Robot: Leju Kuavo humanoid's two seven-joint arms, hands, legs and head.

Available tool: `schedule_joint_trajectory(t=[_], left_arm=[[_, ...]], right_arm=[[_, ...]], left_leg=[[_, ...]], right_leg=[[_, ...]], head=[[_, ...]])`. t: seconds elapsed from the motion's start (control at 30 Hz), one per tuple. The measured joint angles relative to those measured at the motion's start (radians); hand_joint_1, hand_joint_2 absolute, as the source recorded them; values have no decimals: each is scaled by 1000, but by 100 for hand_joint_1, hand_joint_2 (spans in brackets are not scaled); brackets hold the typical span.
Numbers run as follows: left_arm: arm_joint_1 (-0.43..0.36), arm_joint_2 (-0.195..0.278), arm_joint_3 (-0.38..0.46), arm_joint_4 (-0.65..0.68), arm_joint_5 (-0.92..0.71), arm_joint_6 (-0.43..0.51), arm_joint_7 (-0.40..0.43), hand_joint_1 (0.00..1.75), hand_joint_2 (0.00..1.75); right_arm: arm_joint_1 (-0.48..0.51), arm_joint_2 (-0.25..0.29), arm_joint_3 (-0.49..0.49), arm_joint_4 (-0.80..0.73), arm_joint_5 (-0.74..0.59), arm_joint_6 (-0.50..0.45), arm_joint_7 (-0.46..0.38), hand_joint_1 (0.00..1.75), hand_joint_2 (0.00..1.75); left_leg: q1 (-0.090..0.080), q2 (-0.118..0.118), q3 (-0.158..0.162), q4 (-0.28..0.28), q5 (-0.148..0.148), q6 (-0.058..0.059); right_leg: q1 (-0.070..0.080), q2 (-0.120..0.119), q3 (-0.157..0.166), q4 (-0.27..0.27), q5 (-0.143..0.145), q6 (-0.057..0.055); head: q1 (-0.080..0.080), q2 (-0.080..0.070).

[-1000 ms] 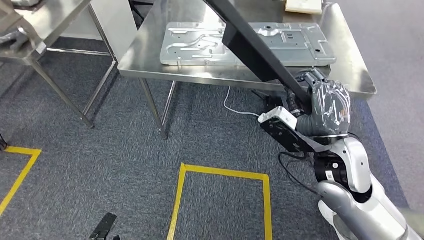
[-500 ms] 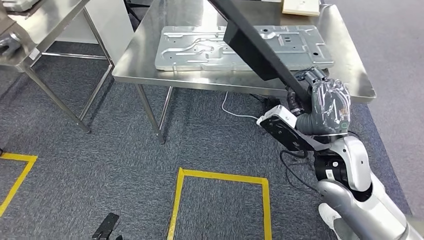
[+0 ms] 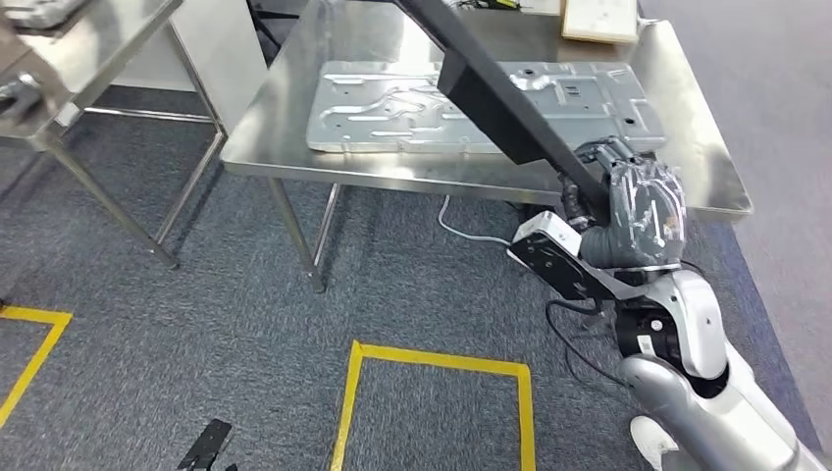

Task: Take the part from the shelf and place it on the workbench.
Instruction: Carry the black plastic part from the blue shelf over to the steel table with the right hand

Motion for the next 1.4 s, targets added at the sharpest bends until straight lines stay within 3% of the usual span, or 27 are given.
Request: schedule_joint_trajectory(t=[0.07,0.13,0.2,0.27,0.3,0.33,0.4,0.43,0.5,0.6,0.67,0.73,0.77,0.8,0.87,0.93,0.97,1.1,1.17,1.23,1.27,1.3,1.33,1.4], left_arm=[[2,1,0,0,2,1,-1,0,175],[1,1,0,0,2,2,-2,0,175],[2,2,0,0,3,3,-2,0,175],[8,2,0,0,3,3,-2,0,175],[11,2,0,0,3,3,-2,0,175],[12,2,0,0,3,3,-3,0,175],[12,2,0,0,2,3,-3,0,175],[12,3,0,0,2,3,-3,0,175],[11,4,0,0,2,4,-3,0,175],[10,3,0,0,2,4,-3,0,175],[9,3,0,0,2,4,-3,0,175],[9,3,0,0,2,3,-2,0,175],[9,3,0,0,2,2,-2,0,175],[10,3,0,0,2,2,-2,0,175],[11,2,0,0,1,2,-1,0,175],[9,1,0,0,0,2,1,0,175],[7,1,0,0,-1,2,2,0,175],[2,1,0,0,-2,3,4,0,175],[0,0,0,0,-4,3,4,0,175],[0,-1,0,0,-4,3,4,0,175],[1,-2,0,0,-4,3,4,0,175],[3,-2,0,0,-4,3,5,0,175],[4,-3,0,0,-4,3,5,0,175],[4,-3,0,0,-4,3,5,0,175]], right_arm=[[1,1,0,2,0,-1,-2,175,175],[-1,2,0,4,1,-1,-4,175,175],[-2,2,0,6,1,-2,-6,175,175],[0,3,0,11,0,-3,-7,175,175],[1,3,0,13,-1,-4,-7,175,175],[2,3,0,15,-2,-4,-7,175,175],[2,3,0,18,-2,-6,-7,175,175],[2,3,0,19,-2,-7,-7,175,175],[2,4,0,21,-3,-9,-7,175,175],[1,3,-1,24,-3,-10,-7,175,175],[1,3,-1,26,-3,-11,-7,175,175],[2,3,-1,30,-5,-11,-8,175,175],[4,3,-1,33,-6,-11,-8,175,175],[4,3,-1,36,-6,-11,-8,175,175],[4,3,-1,40,-6,-11,-8,175,175],[0,3,-1,42,-6,-11,-9,175,175],[-2,3,-1,43,-7,-11,-10,175,175],[-4,3,-1,45,-8,-11,-10,175,175],[-7,3,-1,45,-8,-11,-10,175,175],[-9,4,-1,46,-8,-11,-10,175,175],[-8,4,-1,47,-8,-11,-10,175,175],[-7,4,-1,48,-8,-11,-10,175,175],[-7,4,-1,48,-8,-11,-10,175,175],[-8,4,-1,50,-8,-10,-10,175,175]], left_leg=[[1,2,3,4,-9,-11],[3,5,-20,59,-38,-22],[4,6,-92,184,-82,-26],[5,6,-164,279,-91,-27],[5,6,-178,276,-67,-25],[4,6,-171,234,-25,-21],[1,6,-125,99,60,-10],[-1,6,-104,48,81,-6],[-6,6,-89,12,80,0],[0,6,-73,-4,77,11],[5,7,-57,-13,72,20],[5,6,-46,-13,62,25],[5,6,-40,-12,56,25],[5,5,-32,-11,49,24],[5,4,-13,-8,33,21],[1,3,-1,-4,17,12],[0,3,1,-4,12,7],[1,4,-2,8,-5,-13],[4,6,-50,100,-43,-22],[5,6,-134,232,-79,-26],[5,6,-166,269,-76,-27],[5,6,-181,268,-50,-27],[5,6,-175,227,-6,-25],[2,6,-131,96,82,-15]], right_leg=[[-2,2,5,-6,-5,-11],[-5,1,17,-11,-11,-23],[-4,-1,27,-13,-19,-31],[-2,-1,38,-12,-29,-33],[-1,0,45,-12,-35,-33],[0,1,54,-12,-41,-32],[3,1,70,-12,-55,-28],[5,2,74,-12,-60,-24],[6,3,76,-14,-66,-15],[6,3,76,-2,-81,-1],[3,1,30,90,-119,6],[1,0,-49,217,-157,10],[0,0,-78,251,-154,12],[0,0,-89,247,-130,12],[-1,-1,-59,141,-42,8],[2,-1,-12,30,8,1],[4,-1,0,4,11,-3],[3,3,16,-15,-4,-22],[0,2,30,-22,-11,-33],[2,1,41,-22,-21,-39],[3,1,47,-22,-27,-40],[4,2,56,-22,-34,-40],[5,2,67,-22,-42,-40],[8,3,86,-22,-57,-36]], head=[[-2,0],[-5,0],[-8,0],[-8,0],[-8,0],[-8,0],[-8,0],[-8,0],[-8,0],[-8,0],[-6,0],[-5,0],[-5,0],[-5,0],[-4,0],[-5,0],[-6,0],[-7,0],[-10,0],[-11,0],[-11,0],[-11,0],[-11,0],[-10,0]])
